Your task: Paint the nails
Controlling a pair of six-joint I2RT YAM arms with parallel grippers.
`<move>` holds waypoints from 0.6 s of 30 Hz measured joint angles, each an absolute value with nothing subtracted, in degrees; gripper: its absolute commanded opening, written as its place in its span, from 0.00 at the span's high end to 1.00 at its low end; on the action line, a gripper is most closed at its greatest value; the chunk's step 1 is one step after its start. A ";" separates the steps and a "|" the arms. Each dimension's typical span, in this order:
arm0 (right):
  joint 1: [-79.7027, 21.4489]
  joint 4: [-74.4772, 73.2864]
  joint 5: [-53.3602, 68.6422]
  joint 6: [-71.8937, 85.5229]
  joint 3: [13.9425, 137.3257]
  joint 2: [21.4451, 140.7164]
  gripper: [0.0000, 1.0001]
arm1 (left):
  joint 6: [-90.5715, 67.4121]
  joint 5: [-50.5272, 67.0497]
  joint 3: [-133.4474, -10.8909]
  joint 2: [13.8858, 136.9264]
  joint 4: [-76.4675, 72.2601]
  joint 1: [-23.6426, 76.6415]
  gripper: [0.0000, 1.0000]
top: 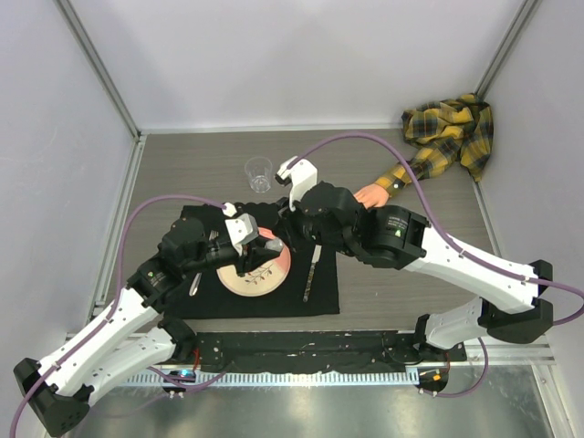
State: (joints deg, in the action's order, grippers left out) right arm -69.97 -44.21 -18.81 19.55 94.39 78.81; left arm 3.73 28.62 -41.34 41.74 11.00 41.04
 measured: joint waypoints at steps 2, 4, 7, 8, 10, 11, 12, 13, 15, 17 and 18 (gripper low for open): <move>-69.97 -44.21 -18.81 19.55 94.17 78.81 0.99 | 3.70 28.62 -41.34 41.74 11.00 41.04 1.00; -69.97 -44.21 -18.81 19.55 94.06 78.89 1.00 | 3.70 28.62 -41.34 41.74 11.00 41.04 1.00; -69.97 -44.12 -18.76 19.55 94.00 79.18 0.99 | 3.70 28.62 -41.34 41.74 11.00 41.04 1.00; -69.97 -44.10 -18.74 19.55 93.89 79.20 0.99 | 3.70 28.62 -41.34 41.74 11.00 41.04 1.00; -69.97 -44.01 -18.70 19.55 93.84 79.33 0.99 | 3.70 28.62 -41.34 41.74 11.00 41.04 1.00; -69.97 -43.92 -18.72 19.55 93.84 79.42 0.99 | 3.70 28.62 -41.34 41.74 11.00 41.04 1.00; -69.97 -43.83 -18.63 19.55 93.80 79.53 0.99 | 3.70 28.62 -41.34 41.74 11.00 41.04 1.00; -69.97 -43.79 -18.55 19.55 93.73 79.57 0.99 | 3.70 28.62 -41.34 41.74 11.03 41.04 1.00; -69.97 -43.72 -18.33 19.55 93.51 79.66 0.99 | 3.70 28.62 -41.34 41.71 11.00 41.04 1.00; -69.97 -43.68 -18.31 19.57 93.17 79.75 0.99 | 3.70 28.62 -41.34 41.71 11.00 41.04 1.00; -69.97 -43.44 -18.26 19.59 92.86 79.77 0.99 | 3.70 28.60 -41.34 41.71 11.03 41.04 1.00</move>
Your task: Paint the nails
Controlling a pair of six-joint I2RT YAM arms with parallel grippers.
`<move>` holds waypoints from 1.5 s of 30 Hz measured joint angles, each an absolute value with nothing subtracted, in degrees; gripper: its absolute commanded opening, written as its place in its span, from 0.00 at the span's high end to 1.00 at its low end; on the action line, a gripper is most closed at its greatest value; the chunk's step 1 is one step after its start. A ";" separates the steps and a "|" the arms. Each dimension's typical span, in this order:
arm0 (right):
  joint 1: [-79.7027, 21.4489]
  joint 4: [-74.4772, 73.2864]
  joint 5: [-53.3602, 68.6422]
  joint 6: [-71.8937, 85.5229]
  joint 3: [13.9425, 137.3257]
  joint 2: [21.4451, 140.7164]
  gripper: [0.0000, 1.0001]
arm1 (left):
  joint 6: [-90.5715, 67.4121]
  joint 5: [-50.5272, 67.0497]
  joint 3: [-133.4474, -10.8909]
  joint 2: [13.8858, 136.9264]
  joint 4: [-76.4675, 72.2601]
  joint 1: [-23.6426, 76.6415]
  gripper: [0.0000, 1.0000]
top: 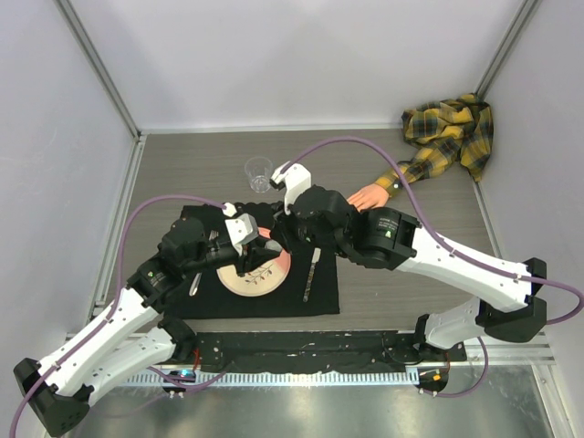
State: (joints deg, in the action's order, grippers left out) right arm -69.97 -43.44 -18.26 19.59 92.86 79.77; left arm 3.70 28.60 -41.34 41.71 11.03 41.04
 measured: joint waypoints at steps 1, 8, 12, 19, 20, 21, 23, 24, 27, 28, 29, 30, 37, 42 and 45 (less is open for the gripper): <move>-69.97 -43.33 -18.26 19.59 92.60 79.77 0.99 | 3.73 28.60 -41.34 41.71 11.00 41.04 1.00; -69.97 -41.63 -17.89 20.05 90.15 79.77 0.99 | 3.64 28.32 -41.34 41.21 11.44 41.04 1.00; -69.95 -38.72 -17.91 20.88 87.61 79.31 0.97 | 3.46 27.33 -41.34 41.15 12.56 41.01 1.00; -69.97 -34.24 -18.35 23.57 82.76 78.61 0.87 | 3.18 26.13 -41.32 41.23 16.43 40.91 1.00; -69.97 -34.11 -18.41 23.90 82.63 78.56 0.84 | 3.14 26.09 -41.32 41.23 16.53 40.91 1.00; -69.97 -34.06 -18.57 24.16 82.61 78.48 0.81 | 3.07 26.09 -41.32 41.23 16.51 40.91 1.00; -69.95 -34.22 -18.87 24.56 82.67 78.37 0.70 | 3.03 26.11 -41.32 41.23 16.27 40.91 1.00; -69.97 -34.46 -18.94 24.80 82.89 78.37 0.65 | 3.01 26.15 -41.32 41.23 16.14 40.91 1.00; -69.97 -36.05 -18.85 25.65 83.61 78.37 0.45 | 2.98 27.00 -41.32 41.21 14.31 40.93 1.00; -69.97 -36.97 -18.87 25.85 83.94 78.37 0.41 | 2.98 27.38 -41.32 41.17 13.43 40.95 1.00; -69.97 -37.95 -18.90 25.85 84.42 78.37 0.34 | 2.98 27.79 -41.34 41.12 12.73 41.01 1.00; -69.95 -39.03 -18.92 25.74 85.14 78.37 0.32 | 2.98 28.27 -41.34 41.12 12.29 41.06 1.00; -66.35 -43.88 -12.43 21.63 90.17 76.95 0.24 | 2.94 33.71 -42.17 42.70 12.23 41.15 1.00; -59.92 -45.71 1.78 14.24 90.39 72.60 0.28 | 2.11 40.10 -44.03 45.34 12.71 41.17 1.00; -58.06 -45.82 11.35 8.69 90.37 71.02 0.33 | 1.21 44.91 -44.38 45.76 12.51 41.17 1.00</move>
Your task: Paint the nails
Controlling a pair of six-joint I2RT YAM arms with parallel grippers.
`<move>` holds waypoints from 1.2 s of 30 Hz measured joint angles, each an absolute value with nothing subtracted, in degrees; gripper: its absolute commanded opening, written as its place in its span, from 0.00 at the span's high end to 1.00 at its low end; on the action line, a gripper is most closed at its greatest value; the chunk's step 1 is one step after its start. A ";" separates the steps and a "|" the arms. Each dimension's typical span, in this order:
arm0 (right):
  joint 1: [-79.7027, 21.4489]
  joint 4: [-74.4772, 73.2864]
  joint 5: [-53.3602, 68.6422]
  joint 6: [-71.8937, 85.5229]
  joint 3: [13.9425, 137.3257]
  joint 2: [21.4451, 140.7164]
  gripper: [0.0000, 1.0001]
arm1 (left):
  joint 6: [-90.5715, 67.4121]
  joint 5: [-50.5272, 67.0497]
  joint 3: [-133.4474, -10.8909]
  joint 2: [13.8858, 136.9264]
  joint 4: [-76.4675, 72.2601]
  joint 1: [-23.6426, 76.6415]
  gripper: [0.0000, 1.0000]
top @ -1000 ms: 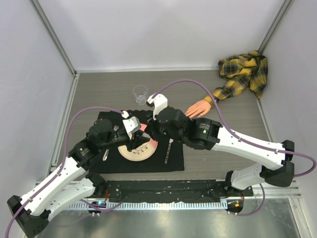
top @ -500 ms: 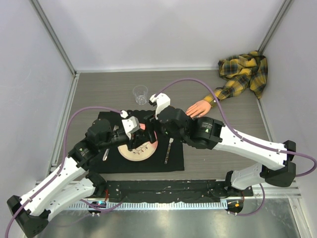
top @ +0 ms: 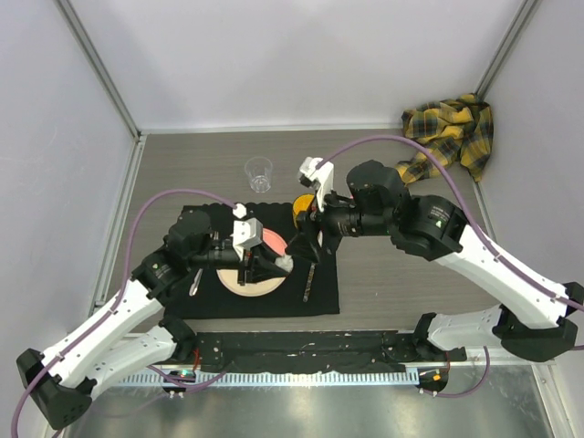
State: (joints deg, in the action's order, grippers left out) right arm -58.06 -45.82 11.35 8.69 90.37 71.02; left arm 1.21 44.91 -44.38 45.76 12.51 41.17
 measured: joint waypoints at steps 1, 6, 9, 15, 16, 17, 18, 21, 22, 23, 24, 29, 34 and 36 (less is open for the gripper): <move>-57.95 -45.80 14.06 7.29 90.37 70.85 0.34 | 0.36 46.61 -44.40 45.82 12.27 41.19 1.00; -57.58 -41.15 25.04 3.90 84.99 69.45 0.37 | -3.70 49.98 -44.34 45.36 8.51 41.19 1.00; -57.52 -36.38 28.18 3.90 79.09 67.22 0.37 | -5.74 49.80 -43.88 43.83 5.32 41.19 1.00; -57.12 -28.58 31.18 5.08 72.47 63.26 0.44 | -7.92 49.69 -43.68 42.63 0.99 41.19 1.00; -57.10 -27.40 31.48 5.21 72.16 63.05 0.44 | -8.27 49.69 -43.68 42.70 0.67 41.19 1.00; -57.04 -25.76 31.81 5.41 71.70 62.83 0.44 | -8.67 49.74 -43.68 42.70 0.40 41.19 1.00; -56.95 -24.12 32.16 5.69 71.09 62.48 0.43 | -8.80 49.82 -43.68 42.70 0.12 41.19 1.00; -56.40 -20.29 33.54 5.98 68.84 61.32 0.43 | -9.28 50.96 -43.66 42.70 -0.75 41.19 1.00; -56.12 -19.64 34.15 6.02 68.42 61.14 0.44 | -9.61 51.68 -43.66 42.70 -0.99 41.19 1.00; -55.75 -19.03 34.96 6.07 68.20 61.10 0.44 | -9.91 52.53 -43.66 42.74 -1.21 41.19 1.00; -55.40 -18.33 35.55 6.13 68.10 61.10 0.44 | -10.15 53.32 -43.66 42.78 -1.45 41.19 1.00; -54.17 -15.94 37.36 6.13 67.79 60.75 0.45 | -10.74 57.06 -43.66 43.07 -2.00 41.19 1.00; -53.71 -14.50 40.12 6.24 67.75 60.51 0.51 | -11.66 59.02 -43.66 43.11 -2.98 41.19 1.00; -53.60 -13.78 41.43 6.44 67.57 60.51 0.52 | -11.79 59.51 -43.66 43.11 -3.22 41.19 1.00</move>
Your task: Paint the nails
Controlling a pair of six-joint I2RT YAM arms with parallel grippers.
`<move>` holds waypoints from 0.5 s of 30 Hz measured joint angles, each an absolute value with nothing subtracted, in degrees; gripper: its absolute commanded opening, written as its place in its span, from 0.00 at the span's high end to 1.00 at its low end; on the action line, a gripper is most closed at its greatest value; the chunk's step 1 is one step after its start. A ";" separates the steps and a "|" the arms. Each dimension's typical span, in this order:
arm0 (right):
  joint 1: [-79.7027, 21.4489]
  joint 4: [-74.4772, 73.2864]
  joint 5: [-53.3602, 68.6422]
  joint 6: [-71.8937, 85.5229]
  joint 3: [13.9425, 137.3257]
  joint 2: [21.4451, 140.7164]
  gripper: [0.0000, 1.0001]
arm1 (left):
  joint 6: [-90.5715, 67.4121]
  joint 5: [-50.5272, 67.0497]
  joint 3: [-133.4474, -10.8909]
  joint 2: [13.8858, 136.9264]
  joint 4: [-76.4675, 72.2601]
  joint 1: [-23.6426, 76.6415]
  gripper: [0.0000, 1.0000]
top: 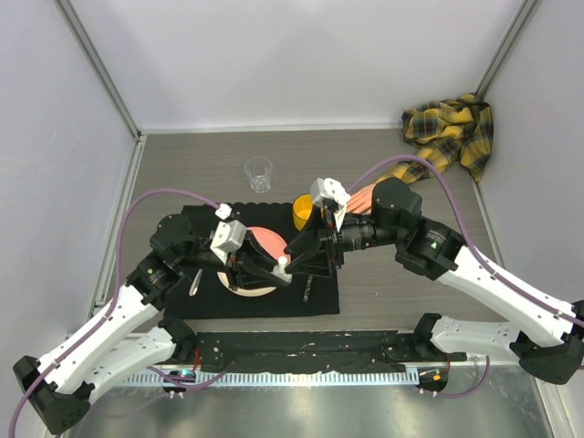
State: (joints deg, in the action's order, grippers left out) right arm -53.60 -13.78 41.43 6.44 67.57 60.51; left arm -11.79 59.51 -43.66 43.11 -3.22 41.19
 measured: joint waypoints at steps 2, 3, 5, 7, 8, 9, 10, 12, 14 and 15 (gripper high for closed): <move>-53.56 -13.02 42.48 6.76 67.40 60.62 0.52 | -11.81 59.81 -43.66 43.11 -3.25 41.19 1.00; -53.56 -12.38 43.13 7.09 67.24 60.75 0.52 | -11.84 59.92 -43.66 43.13 -3.27 41.19 1.00; -53.54 -11.40 44.25 7.73 67.02 61.14 0.54 | -11.86 60.10 -43.66 43.22 -3.38 41.19 1.00; -53.54 -10.72 45.15 8.08 66.94 61.63 0.54 | -11.86 60.12 -43.66 43.38 -3.55 41.19 1.00; -53.54 -10.37 45.58 8.25 66.94 61.98 0.55 | -11.86 60.14 -43.66 43.42 -3.60 41.19 1.00; -53.54 -10.09 46.02 8.51 66.94 62.33 0.55 | -11.90 60.14 -43.66 43.44 -3.62 41.19 1.00; -53.54 -9.85 46.46 8.80 66.94 62.70 0.57 | -11.94 60.14 -43.66 43.44 -3.64 41.19 1.00; -53.54 -9.34 47.03 9.13 66.89 63.31 0.61 | -12.03 60.14 -43.66 43.44 -3.68 41.19 1.00; -53.54 -9.02 47.48 9.45 66.83 63.66 0.69 | -12.05 60.12 -43.66 43.44 -3.66 41.19 1.00; -53.54 -8.88 47.64 9.47 66.83 63.70 0.72 | -12.05 60.12 -43.66 43.44 -3.66 41.17 1.00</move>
State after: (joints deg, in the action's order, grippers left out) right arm -53.54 -8.88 47.64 9.47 66.83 63.70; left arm -12.05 60.12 -43.66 43.44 -3.66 41.17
